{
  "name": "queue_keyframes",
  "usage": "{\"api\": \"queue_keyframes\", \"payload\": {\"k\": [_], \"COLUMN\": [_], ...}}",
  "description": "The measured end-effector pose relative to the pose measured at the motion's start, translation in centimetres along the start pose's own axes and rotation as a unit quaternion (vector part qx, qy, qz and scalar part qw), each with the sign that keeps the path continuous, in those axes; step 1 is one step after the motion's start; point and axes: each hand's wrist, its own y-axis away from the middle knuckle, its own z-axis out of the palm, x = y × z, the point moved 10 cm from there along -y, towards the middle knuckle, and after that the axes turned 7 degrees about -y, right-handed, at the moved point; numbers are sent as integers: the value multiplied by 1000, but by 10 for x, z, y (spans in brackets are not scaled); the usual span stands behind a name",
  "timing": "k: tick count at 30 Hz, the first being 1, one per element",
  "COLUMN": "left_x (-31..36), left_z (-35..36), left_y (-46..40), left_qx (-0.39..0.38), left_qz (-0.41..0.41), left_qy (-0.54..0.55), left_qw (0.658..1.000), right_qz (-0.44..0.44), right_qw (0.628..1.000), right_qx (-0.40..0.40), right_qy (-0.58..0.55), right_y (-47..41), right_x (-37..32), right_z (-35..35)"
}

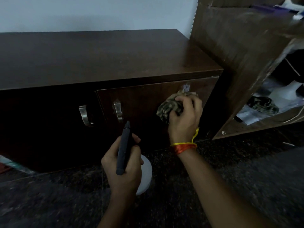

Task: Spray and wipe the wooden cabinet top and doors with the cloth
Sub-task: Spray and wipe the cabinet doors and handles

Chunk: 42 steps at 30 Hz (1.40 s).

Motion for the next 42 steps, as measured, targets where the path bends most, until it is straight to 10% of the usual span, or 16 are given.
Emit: {"api": "queue_keyframes", "payload": {"k": [23, 42], "left_x": [65, 45], "left_z": [13, -1], "left_y": [-36, -21], "left_qx": [3, 11], "left_qz": [54, 36], "left_qy": [-33, 2], "left_qw": [998, 999], "right_qz": [-131, -100], "right_qw": [985, 994], "right_qx": [-95, 9], "right_qy": [61, 44], "right_y": [-20, -54], "right_x": [-44, -11], "right_z": [4, -41]}}
